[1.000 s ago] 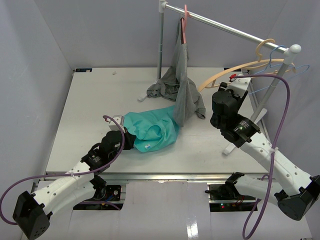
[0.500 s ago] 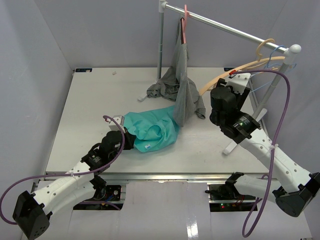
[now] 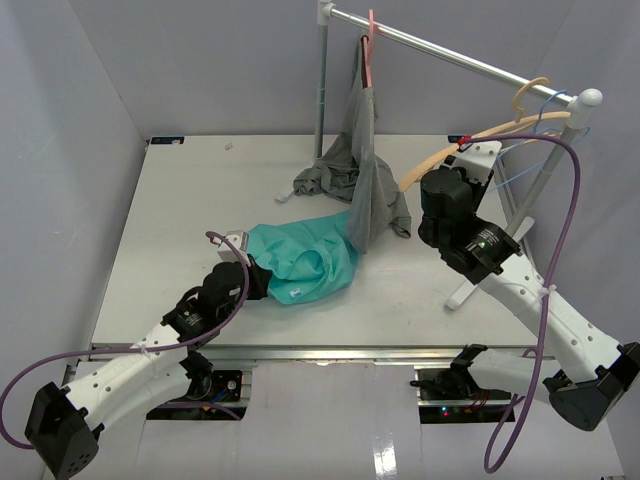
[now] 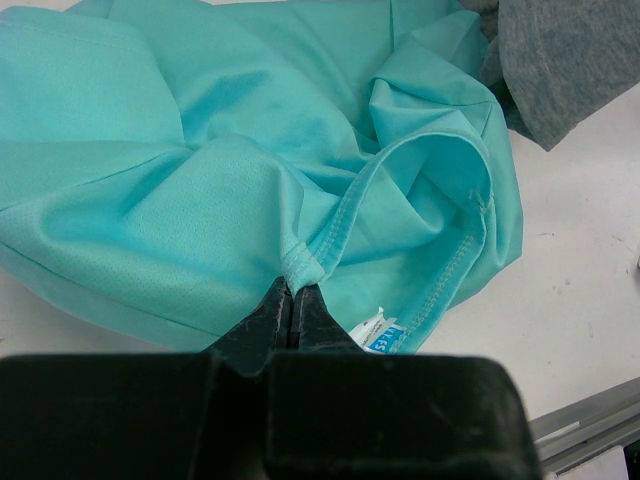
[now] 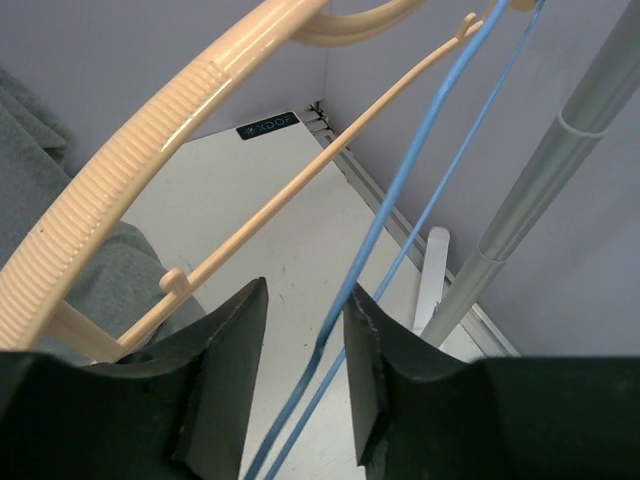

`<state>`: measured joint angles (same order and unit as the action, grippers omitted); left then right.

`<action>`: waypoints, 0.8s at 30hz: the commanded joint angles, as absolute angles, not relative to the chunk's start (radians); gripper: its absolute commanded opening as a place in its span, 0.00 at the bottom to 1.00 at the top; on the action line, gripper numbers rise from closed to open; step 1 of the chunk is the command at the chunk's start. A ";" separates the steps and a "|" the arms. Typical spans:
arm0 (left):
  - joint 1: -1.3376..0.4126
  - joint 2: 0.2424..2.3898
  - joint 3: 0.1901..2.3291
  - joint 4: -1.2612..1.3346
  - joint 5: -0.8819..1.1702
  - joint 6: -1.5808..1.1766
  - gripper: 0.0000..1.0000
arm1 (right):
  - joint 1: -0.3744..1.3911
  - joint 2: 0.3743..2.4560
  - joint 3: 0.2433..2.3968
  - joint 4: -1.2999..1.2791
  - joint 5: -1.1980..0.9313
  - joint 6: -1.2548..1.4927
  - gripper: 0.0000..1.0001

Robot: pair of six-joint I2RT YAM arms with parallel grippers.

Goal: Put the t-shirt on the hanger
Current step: Pick up the hanger from the clothesline.

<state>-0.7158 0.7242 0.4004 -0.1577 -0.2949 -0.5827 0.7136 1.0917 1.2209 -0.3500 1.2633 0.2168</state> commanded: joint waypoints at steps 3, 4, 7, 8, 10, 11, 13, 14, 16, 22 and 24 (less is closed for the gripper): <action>-0.721 0.710 0.422 -0.157 -0.309 -0.571 0.00 | 0.712 1.040 1.229 -0.327 1.314 0.177 0.35; -0.720 0.710 0.422 -0.158 -0.310 -0.572 0.00 | 0.712 1.040 1.230 -0.327 1.312 0.173 0.33; -0.722 0.709 0.420 -0.158 -0.310 -0.572 0.00 | 0.712 1.040 1.222 -0.327 1.313 0.163 0.21; -0.723 0.709 0.420 -0.158 -0.310 -0.572 0.00 | 0.712 1.040 1.219 -0.327 1.316 0.164 0.15; -0.723 0.709 0.422 -0.158 -0.310 -0.572 0.00 | 0.711 1.040 1.214 -0.325 1.318 0.163 0.09; -0.723 0.709 0.422 -0.157 -0.310 -0.572 0.00 | 0.711 1.039 1.213 -0.325 1.319 0.163 0.08; -0.723 0.709 0.420 -0.157 -0.310 -0.572 0.00 | 0.712 1.040 1.212 -0.325 1.316 0.163 0.08; -0.723 0.707 0.420 -0.157 -0.310 -0.572 0.00 | 0.712 1.040 1.213 -0.326 1.312 0.157 0.08; -0.723 0.706 0.421 -0.158 -0.310 -0.572 0.00 | 0.712 1.038 1.217 -0.327 1.302 0.146 0.08; -0.724 0.707 0.422 -0.158 -0.308 -0.572 0.00 | 0.710 1.024 1.250 -0.324 1.289 0.121 0.08; -0.723 0.706 0.420 -0.157 -0.309 -0.571 0.00 | 0.710 1.007 1.255 -0.293 1.280 0.102 0.08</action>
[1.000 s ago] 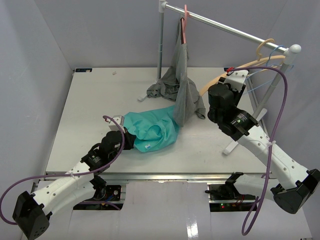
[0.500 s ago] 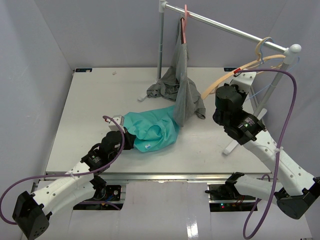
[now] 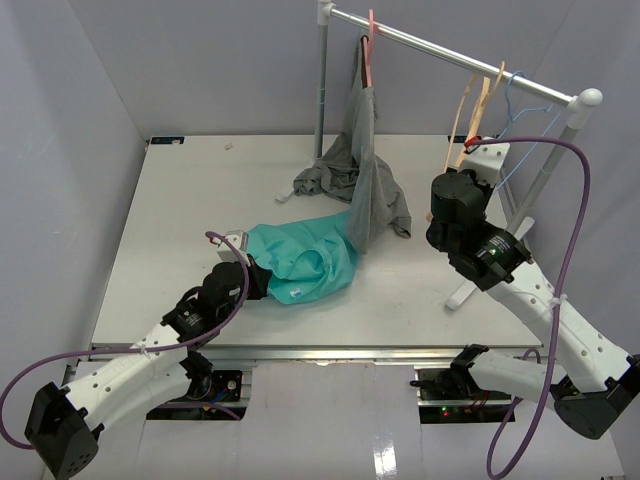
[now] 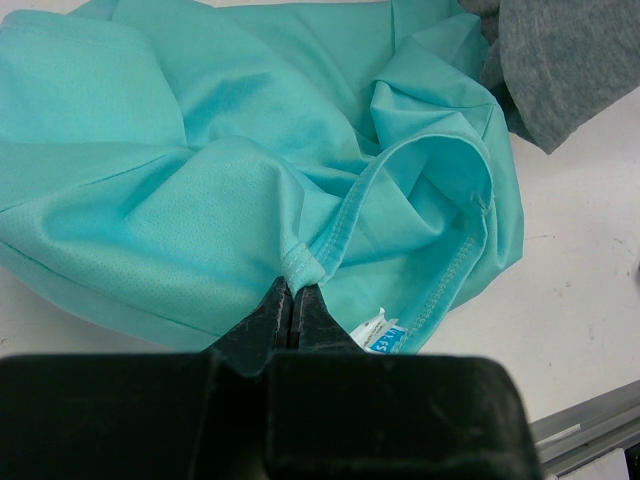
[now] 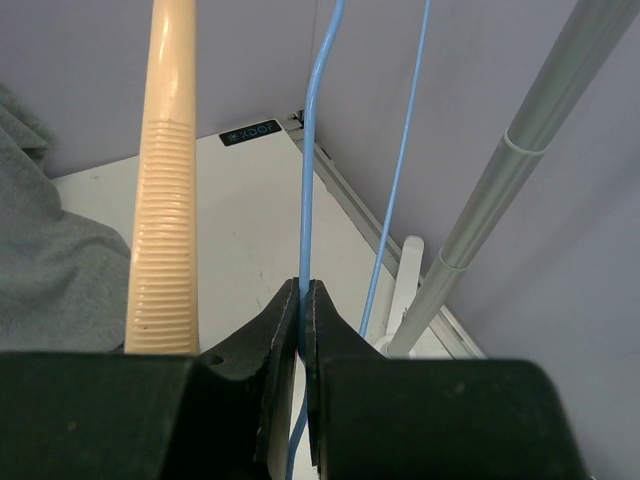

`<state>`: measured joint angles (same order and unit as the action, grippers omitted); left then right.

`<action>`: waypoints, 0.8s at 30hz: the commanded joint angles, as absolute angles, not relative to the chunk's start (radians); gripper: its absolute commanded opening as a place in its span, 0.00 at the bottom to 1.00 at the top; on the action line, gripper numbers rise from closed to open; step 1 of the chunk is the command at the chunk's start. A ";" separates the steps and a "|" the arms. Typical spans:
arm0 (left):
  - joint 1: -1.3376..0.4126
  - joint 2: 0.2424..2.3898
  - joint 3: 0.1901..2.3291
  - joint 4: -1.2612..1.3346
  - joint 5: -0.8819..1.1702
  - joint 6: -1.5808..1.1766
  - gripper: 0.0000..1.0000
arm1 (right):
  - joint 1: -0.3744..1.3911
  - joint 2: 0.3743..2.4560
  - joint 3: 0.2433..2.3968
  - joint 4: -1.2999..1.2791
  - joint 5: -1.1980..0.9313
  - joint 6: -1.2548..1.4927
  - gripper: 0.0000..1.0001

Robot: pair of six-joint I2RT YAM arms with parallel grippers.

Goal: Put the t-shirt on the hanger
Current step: Pick up the hanger from the clothesline.

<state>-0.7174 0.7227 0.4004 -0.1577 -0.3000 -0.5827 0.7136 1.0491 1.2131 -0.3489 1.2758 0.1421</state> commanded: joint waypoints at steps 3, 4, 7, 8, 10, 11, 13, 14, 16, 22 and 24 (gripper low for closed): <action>-0.726 0.706 0.420 -0.156 -0.308 -0.572 0.00 | 0.713 0.982 1.273 -0.293 1.266 0.098 0.08; -0.726 0.706 0.420 -0.156 -0.308 -0.572 0.00 | 0.713 0.973 1.275 -0.296 1.261 0.098 0.08; -0.726 0.710 0.420 -0.157 -0.311 -0.572 0.00 | 0.715 0.955 1.270 -0.298 1.251 0.094 0.08; -0.726 0.712 0.422 -0.157 -0.312 -0.572 0.00 | 0.715 0.947 1.257 -0.279 1.233 0.079 0.08; -0.726 0.715 0.423 -0.158 -0.313 -0.572 0.00 | 0.715 0.931 1.234 -0.239 1.194 0.051 0.08; -0.726 0.716 0.423 -0.158 -0.314 -0.574 0.00 | 0.715 0.919 1.227 -0.218 1.161 0.046 0.08; -0.725 0.715 0.423 -0.156 -0.318 -0.573 0.00 | 0.715 0.907 1.218 -0.205 1.112 0.029 0.08; -0.726 0.715 0.422 -0.156 -0.319 -0.572 0.00 | 0.715 0.905 1.221 -0.208 1.097 0.030 0.08; -0.726 0.716 0.421 -0.156 -0.320 -0.572 0.00 | 0.714 0.905 1.235 -0.244 1.073 0.049 0.08; -0.726 0.722 0.422 -0.156 -0.328 -0.572 0.00 | 0.715 0.910 1.318 -0.469 0.959 0.191 0.08; -0.726 0.724 0.423 -0.155 -0.331 -0.572 0.00 | 0.715 0.907 1.322 -0.522 0.907 0.235 0.08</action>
<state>-0.7177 0.7239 0.4004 -0.1574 -0.3107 -0.5827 0.7136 0.9146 1.2584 -0.3903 1.0140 0.1300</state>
